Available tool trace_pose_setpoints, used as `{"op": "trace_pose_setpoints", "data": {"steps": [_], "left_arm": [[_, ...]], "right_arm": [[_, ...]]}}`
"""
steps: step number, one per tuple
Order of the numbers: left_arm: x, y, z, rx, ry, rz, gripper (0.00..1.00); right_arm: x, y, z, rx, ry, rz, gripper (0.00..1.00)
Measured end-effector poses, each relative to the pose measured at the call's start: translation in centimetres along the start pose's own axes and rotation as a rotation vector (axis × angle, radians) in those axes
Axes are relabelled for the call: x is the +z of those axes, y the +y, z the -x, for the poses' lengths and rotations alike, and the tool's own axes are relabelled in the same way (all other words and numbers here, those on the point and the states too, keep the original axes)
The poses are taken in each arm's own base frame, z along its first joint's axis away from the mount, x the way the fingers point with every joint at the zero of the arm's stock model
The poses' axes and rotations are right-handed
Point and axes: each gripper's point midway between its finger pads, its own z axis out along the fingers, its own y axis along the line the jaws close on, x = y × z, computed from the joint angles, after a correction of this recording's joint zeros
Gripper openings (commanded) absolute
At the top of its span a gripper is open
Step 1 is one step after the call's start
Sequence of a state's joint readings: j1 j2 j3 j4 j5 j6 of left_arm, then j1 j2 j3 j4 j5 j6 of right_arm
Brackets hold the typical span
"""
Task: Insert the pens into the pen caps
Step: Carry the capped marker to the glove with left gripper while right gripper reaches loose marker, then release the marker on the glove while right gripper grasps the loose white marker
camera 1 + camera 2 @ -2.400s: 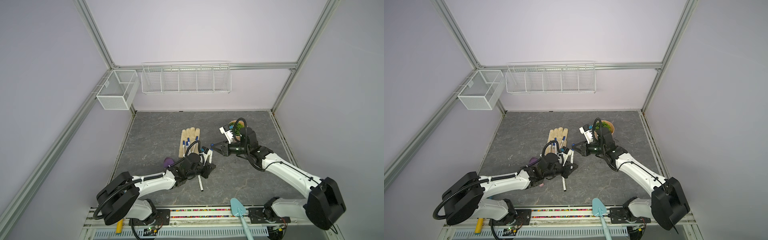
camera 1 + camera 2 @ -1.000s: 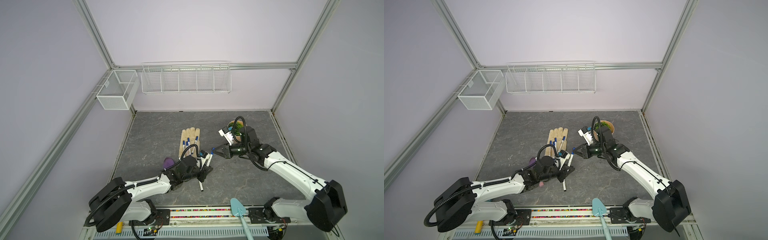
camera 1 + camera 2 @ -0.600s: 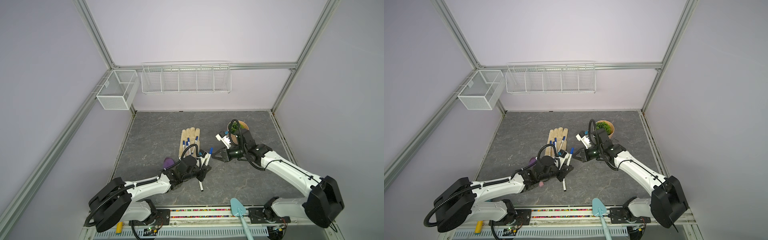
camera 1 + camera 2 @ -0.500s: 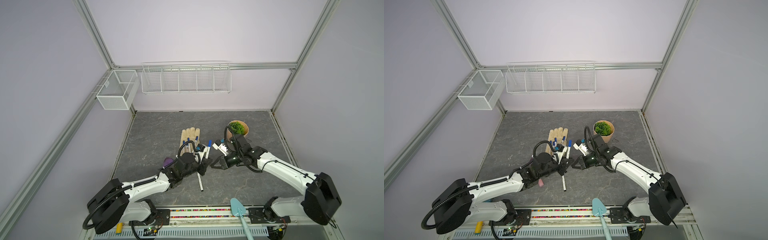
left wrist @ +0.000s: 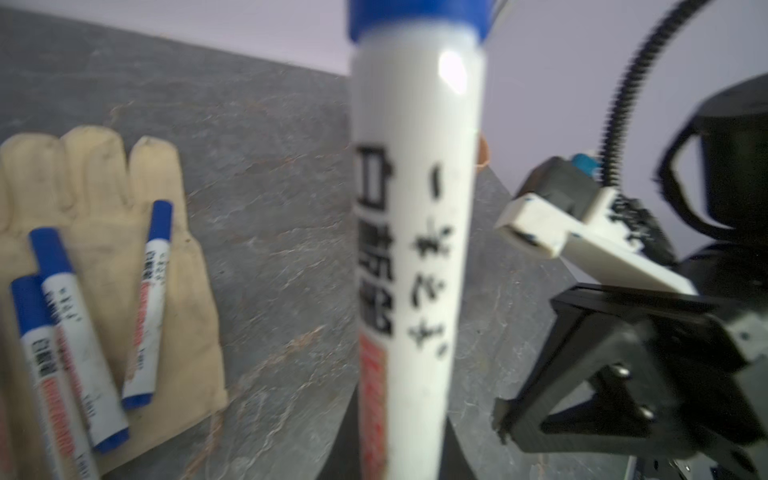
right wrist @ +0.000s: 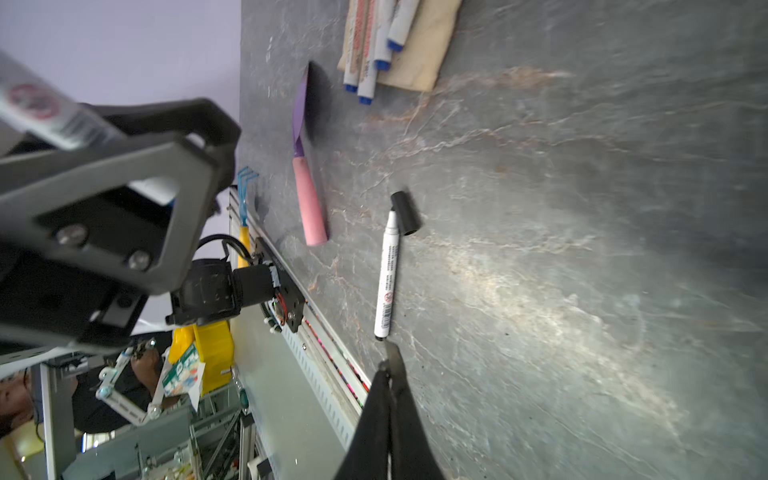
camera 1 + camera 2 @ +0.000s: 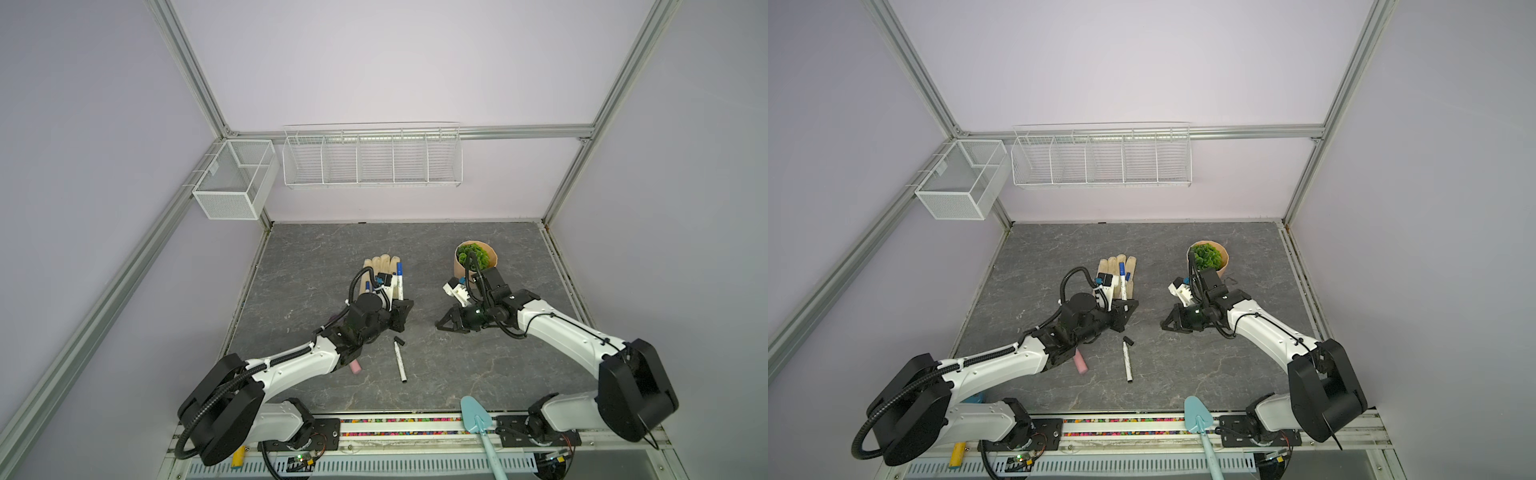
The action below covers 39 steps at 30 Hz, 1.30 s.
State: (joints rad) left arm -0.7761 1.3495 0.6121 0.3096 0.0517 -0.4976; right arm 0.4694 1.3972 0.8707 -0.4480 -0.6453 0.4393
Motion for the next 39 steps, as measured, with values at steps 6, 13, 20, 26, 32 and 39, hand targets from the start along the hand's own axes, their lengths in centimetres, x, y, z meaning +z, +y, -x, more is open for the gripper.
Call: {"op": "trace_pose_setpoints", "data": {"steps": [6,13,20,26,32,39], "left_arm": [[3.1,5.8,-2.4,-0.122,0.157,0.182,0.01],[5.7,11.2,-2.9,-0.254,0.262,0.322,0.23],[6.7,11.4,-2.6,-0.286,0.315,0.345,0.36],[6.3,11.5,-3.1,-0.293,0.346,0.355,0.37],[5.7,10.8,-2.6,-0.298,0.345,0.342,0.44],[3.2,7.8,0.1,-0.269,0.266,0.285,0.51]], "right_arm": [[-0.1,-0.3,0.2,0.009,-0.010,-0.013,0.08],[-0.1,-0.5,0.2,0.011,-0.012,-0.021,0.08],[-0.1,-1.1,0.0,0.024,-0.011,-0.031,0.07],[-0.2,-1.2,0.1,0.027,-0.013,-0.032,0.07],[-0.3,-1.2,0.1,0.026,-0.016,-0.032,0.10],[0.1,-0.6,-0.5,-0.024,0.001,-0.032,0.25]]}}
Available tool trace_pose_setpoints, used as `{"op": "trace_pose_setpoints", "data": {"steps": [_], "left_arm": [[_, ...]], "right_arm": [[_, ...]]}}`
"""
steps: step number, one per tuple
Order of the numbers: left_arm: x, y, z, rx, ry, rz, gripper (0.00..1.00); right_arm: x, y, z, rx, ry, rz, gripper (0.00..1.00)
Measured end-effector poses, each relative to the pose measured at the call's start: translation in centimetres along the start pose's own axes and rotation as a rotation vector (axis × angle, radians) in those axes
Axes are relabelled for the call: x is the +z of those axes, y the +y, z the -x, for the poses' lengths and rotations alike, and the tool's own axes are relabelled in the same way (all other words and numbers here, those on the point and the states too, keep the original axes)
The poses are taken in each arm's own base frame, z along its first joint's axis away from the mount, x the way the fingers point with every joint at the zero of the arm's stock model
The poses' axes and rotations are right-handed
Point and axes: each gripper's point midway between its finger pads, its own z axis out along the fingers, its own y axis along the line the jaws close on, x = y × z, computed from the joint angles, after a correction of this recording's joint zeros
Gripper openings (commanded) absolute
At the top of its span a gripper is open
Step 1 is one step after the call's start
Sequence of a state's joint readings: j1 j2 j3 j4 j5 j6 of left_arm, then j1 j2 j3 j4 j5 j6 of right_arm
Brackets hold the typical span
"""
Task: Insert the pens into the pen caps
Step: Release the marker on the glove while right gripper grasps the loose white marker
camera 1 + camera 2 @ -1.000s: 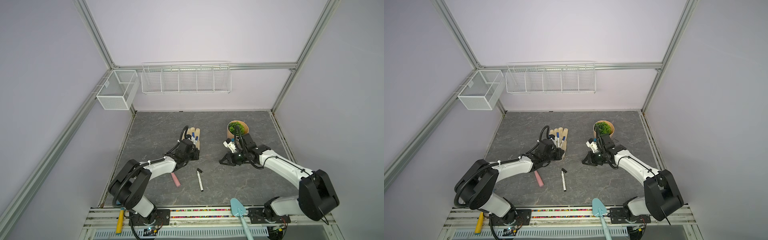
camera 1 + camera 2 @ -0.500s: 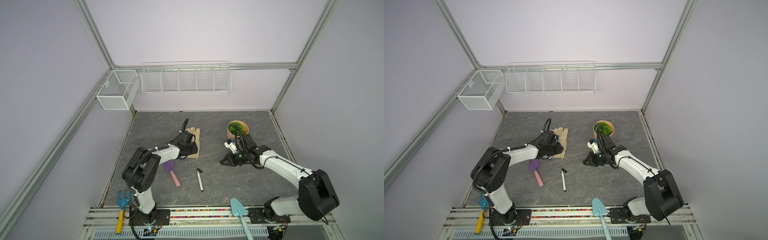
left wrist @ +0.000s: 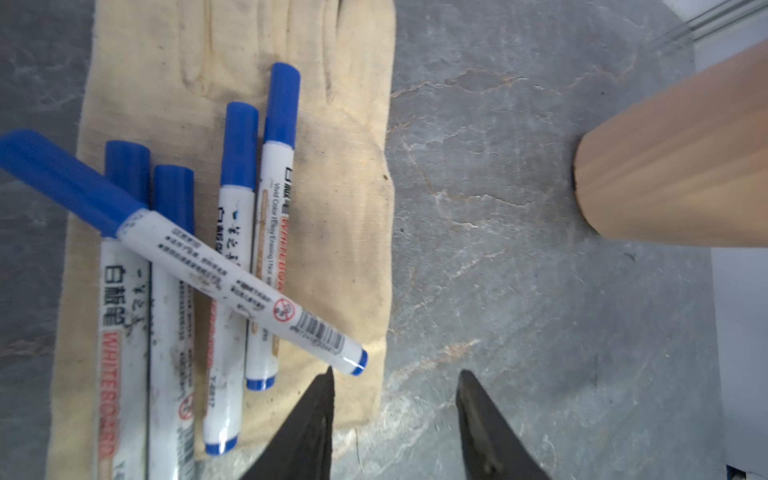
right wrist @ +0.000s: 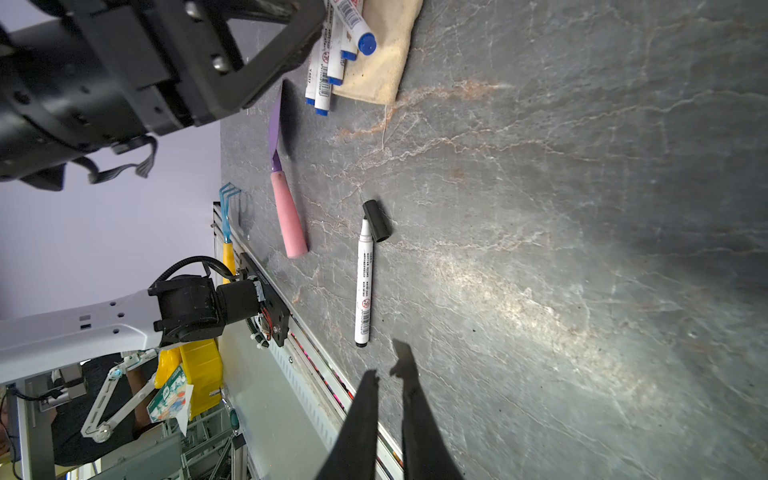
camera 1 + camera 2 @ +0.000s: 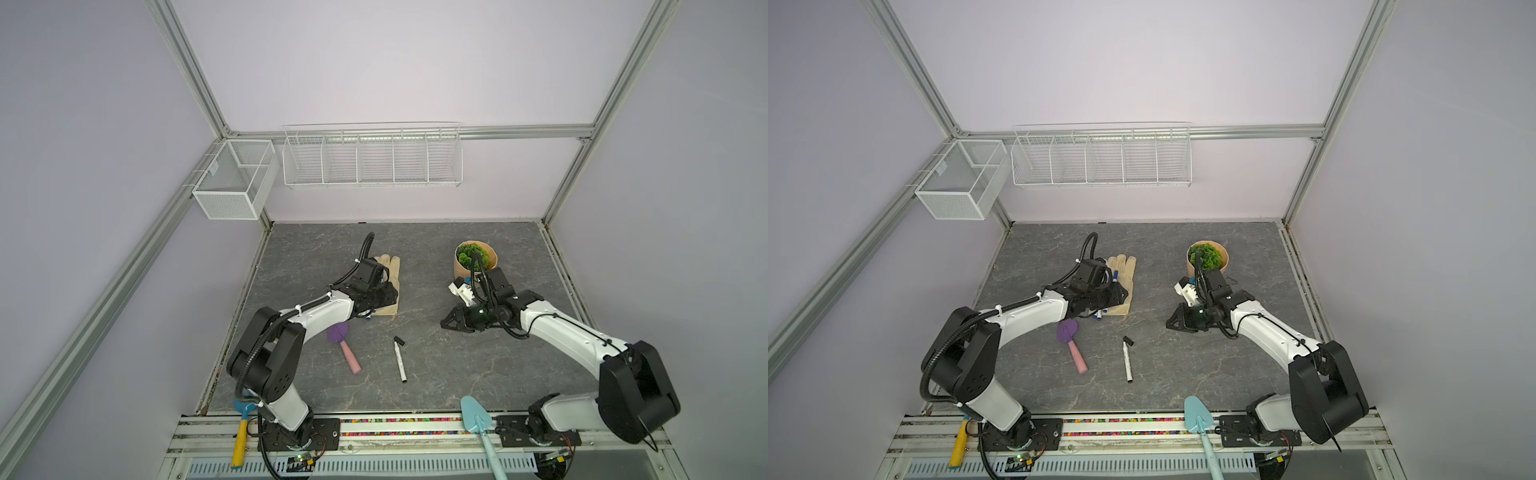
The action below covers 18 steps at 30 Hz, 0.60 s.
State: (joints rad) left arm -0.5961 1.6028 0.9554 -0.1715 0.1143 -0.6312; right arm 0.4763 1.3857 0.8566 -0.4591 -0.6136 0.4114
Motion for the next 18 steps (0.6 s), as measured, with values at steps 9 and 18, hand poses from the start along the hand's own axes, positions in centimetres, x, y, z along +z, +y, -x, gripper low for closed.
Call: {"op": "trace_pose_setpoints", "data": {"steps": [9,18], "left_arm": [[-4.7,4.8,-2.8,-0.166,-0.114,0.116,0.56],[-9.1,8.9,-3.2,-0.281,-0.291,0.221,0.67]], "right_arm": [[4.8,4.7,-4.8,-0.301,0.218,-0.076,0.39],[10.9,4.4,-6.7,-0.466,0.401,-0.274,0.50]]}}
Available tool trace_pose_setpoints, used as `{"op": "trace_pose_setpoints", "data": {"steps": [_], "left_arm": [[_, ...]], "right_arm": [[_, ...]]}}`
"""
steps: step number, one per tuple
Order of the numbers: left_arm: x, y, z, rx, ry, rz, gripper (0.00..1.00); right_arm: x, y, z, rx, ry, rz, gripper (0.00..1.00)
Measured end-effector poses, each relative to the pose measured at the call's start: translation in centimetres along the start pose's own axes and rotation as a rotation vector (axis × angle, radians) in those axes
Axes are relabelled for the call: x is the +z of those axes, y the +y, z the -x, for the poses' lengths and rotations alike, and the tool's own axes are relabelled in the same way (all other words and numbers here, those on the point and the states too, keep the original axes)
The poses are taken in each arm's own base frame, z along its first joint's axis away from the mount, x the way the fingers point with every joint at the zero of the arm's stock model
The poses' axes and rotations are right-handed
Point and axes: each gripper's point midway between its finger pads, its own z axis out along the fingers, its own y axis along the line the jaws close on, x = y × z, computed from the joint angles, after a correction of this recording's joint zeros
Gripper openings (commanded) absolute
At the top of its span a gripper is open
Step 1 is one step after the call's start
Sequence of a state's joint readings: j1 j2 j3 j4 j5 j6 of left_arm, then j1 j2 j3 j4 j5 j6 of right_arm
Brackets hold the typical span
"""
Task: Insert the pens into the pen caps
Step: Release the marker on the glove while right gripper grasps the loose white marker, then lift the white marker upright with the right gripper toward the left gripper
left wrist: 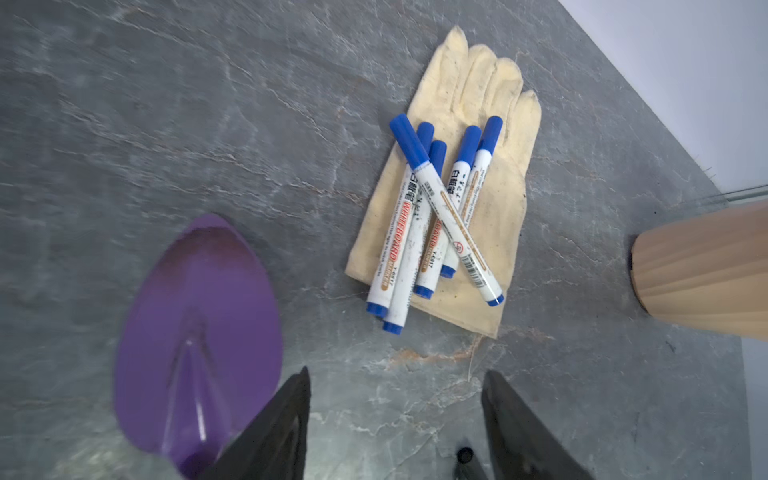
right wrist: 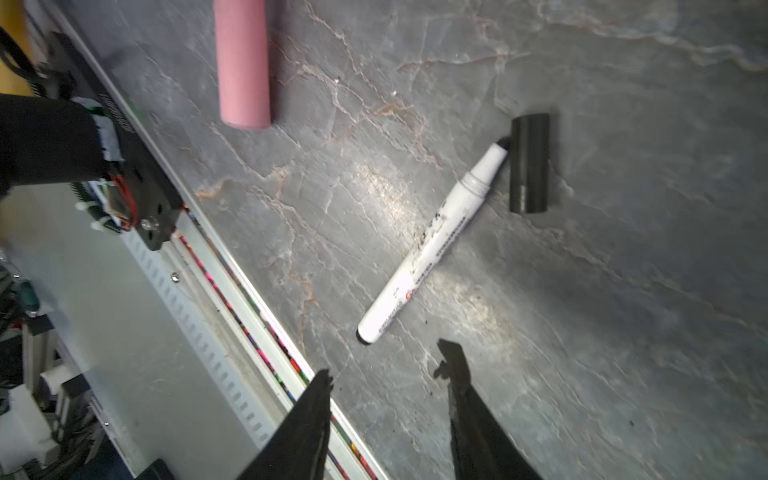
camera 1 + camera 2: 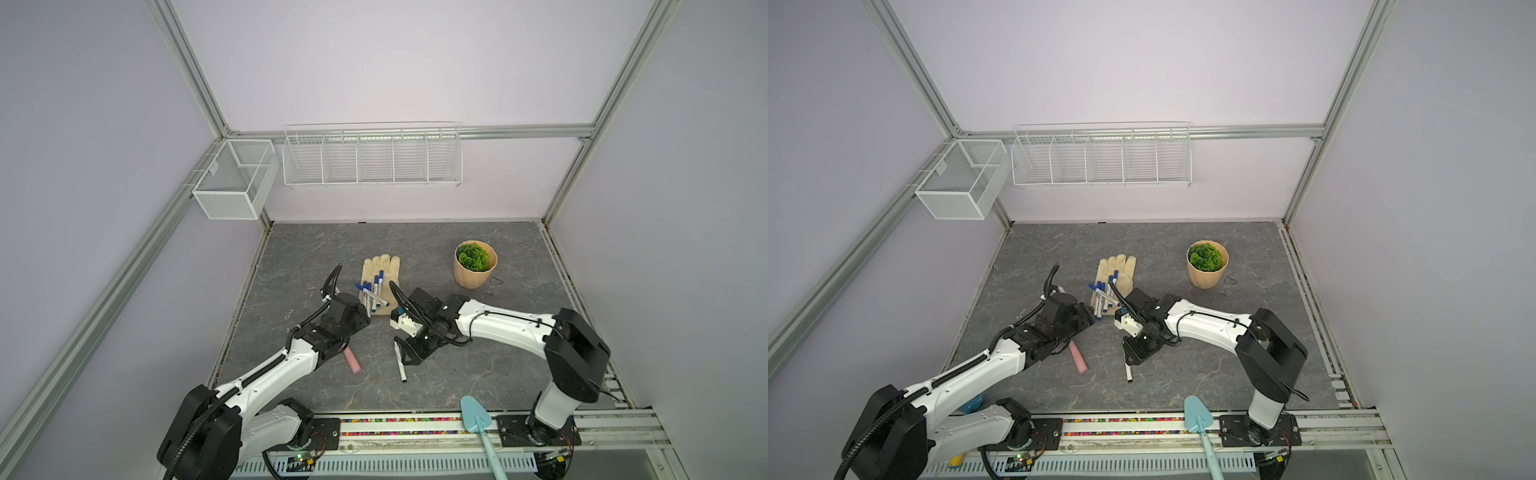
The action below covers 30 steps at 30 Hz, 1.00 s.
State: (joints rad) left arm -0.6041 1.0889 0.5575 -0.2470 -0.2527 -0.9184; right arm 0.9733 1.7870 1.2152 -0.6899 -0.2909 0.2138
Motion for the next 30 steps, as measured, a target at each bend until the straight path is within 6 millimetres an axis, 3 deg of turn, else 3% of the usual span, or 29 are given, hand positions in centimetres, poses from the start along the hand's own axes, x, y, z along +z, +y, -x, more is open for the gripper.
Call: {"op": "trace_pose_setpoints", "data": {"steps": [6,16,19,24,30], "left_arm": [[-0.8,0.7,0.9,-0.026,-0.054,0.015,0.68],[-0.4,1.7,0.3,-0.033,-0.050,0.044,0.68],[-0.4,1.7,0.3,-0.037,-0.050,0.044,0.68],[-0.4,2.0,0.2,-0.036,-0.051,0.050,0.68],[-0.3,2.2,0.0,-0.034,-0.046,0.053,0.68]], "right_arm": [[2.0,-0.8,0.2,-0.029,0.080,-0.071,0.51],[4.3,-1.0,2.4,-0.106,0.137,-0.203,0.48],[4.5,-1.1,2.4,-0.135,0.155,-0.276,0.40],[4.4,-1.7,2.4,-0.159,0.164,-0.348,0.17],[4.2,-1.7,2.4,-0.173,0.130,-0.344,0.08]]}}
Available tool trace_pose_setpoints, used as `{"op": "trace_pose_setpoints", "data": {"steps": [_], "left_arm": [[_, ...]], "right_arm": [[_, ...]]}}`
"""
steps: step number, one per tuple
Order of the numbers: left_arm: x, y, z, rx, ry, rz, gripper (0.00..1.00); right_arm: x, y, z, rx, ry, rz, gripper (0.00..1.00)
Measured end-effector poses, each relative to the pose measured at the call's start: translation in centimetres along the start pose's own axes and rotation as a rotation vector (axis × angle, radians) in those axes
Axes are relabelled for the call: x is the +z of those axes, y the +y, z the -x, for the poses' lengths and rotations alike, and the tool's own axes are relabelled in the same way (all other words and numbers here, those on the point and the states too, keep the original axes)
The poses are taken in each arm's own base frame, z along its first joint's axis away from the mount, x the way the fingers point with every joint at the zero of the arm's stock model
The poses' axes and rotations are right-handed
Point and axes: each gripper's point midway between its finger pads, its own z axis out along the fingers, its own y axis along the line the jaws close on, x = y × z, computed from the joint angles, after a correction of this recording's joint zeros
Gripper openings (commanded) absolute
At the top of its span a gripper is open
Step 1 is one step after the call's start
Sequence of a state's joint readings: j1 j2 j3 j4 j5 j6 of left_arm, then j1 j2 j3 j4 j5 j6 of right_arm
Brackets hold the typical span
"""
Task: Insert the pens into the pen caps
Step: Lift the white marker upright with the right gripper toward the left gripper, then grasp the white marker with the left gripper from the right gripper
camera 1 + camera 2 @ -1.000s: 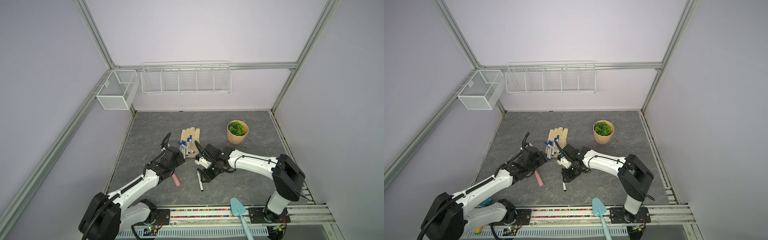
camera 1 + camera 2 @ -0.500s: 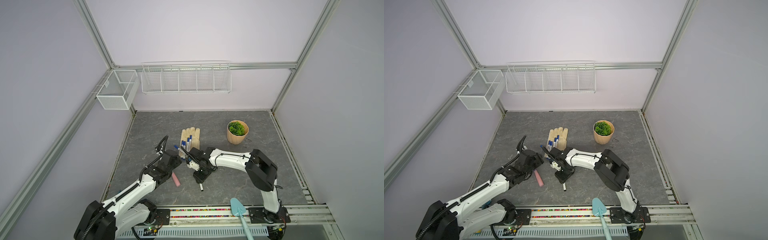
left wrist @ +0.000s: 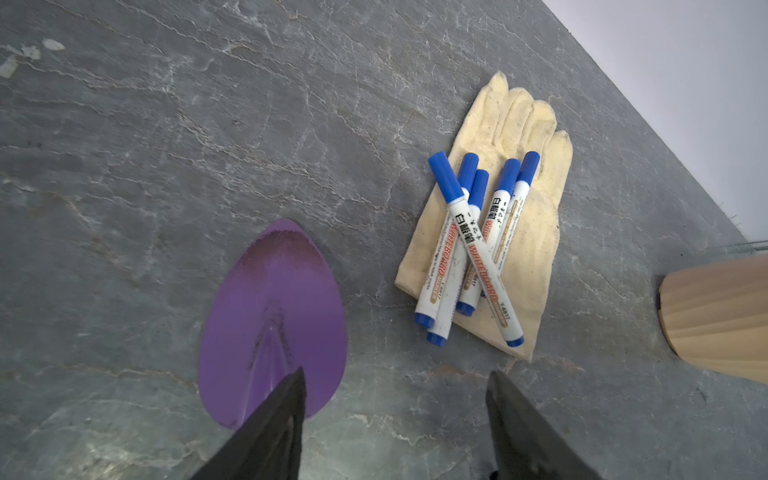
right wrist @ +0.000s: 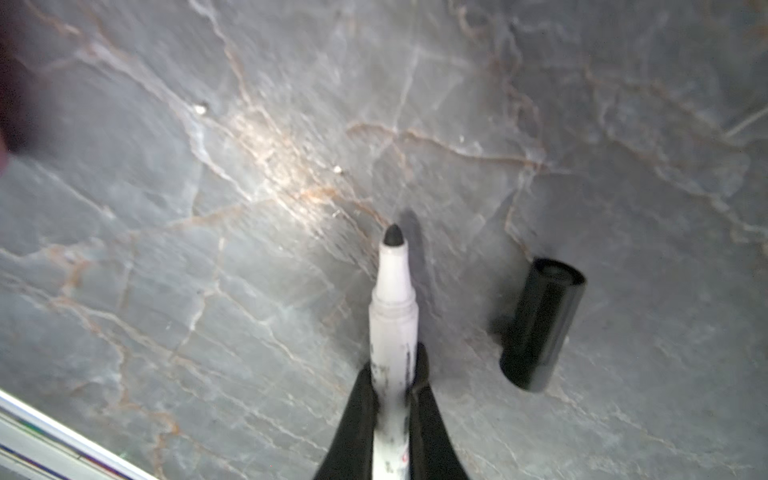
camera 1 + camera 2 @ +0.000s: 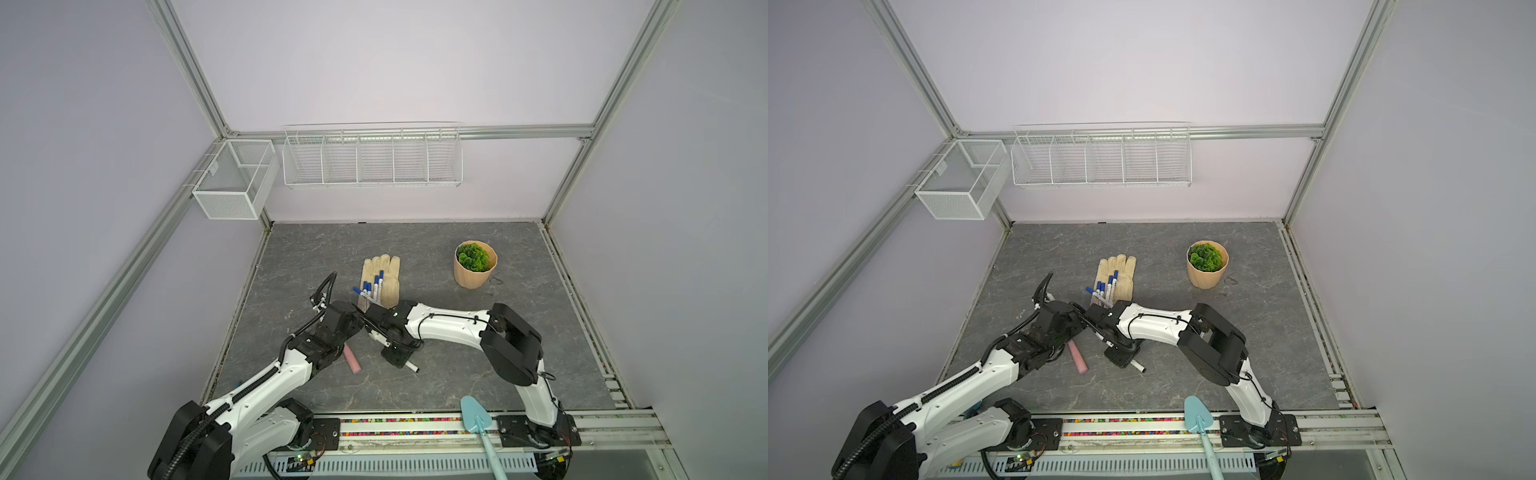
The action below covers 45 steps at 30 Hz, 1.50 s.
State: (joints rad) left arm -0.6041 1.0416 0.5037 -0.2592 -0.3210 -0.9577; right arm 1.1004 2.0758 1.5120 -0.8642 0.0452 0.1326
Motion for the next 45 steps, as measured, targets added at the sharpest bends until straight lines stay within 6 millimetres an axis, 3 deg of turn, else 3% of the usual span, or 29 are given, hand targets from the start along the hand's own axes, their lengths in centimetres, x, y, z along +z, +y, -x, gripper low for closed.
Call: {"op": "trace_pose_setpoints", "data": {"steps": [4,7,12,15,19,22,26,33,45], "left_arm": [[0.2,-0.2,-0.2,0.007,0.009,-0.009,0.67],[0.5,-0.8,-0.6,0.023,0.029,-0.032,0.67],[1.1,-3.7,-2.3,0.108,0.090,-0.139,0.66],[1.1,-6.7,-4.0,0.187,0.142,-0.242,0.66],[0.5,-11.1,-6.2,0.287,0.212,-0.405,0.66],[-0.7,-14.3,-8.0,0.377,0.256,-0.532,0.66],[-2.7,-17.4,-9.8,0.475,0.296,-0.688,0.66],[-3.8,-18.5,-10.9,0.536,0.333,-0.796,0.63],[-3.6,-19.3,-11.0,0.559,0.309,-0.823,0.27]], "right_arm": [[-1.0,0.1,-0.4,0.004,-0.061,0.029,0.07],[-4.0,-0.7,0.0,0.048,-0.178,0.070,0.07],[-11.4,-5.9,1.3,0.261,-0.486,0.141,0.07],[-13.8,-9.5,1.1,0.424,-0.634,0.191,0.07],[-13.7,-11.8,0.1,0.580,-0.717,0.260,0.07],[-13.5,-11.6,0.1,0.613,-0.738,0.305,0.07],[-14.9,-11.4,0.9,0.616,-0.795,0.345,0.07],[-16.4,-10.9,1.7,0.601,-0.847,0.396,0.07],[-17.6,-9.7,2.2,0.539,-0.873,0.477,0.07]]}}
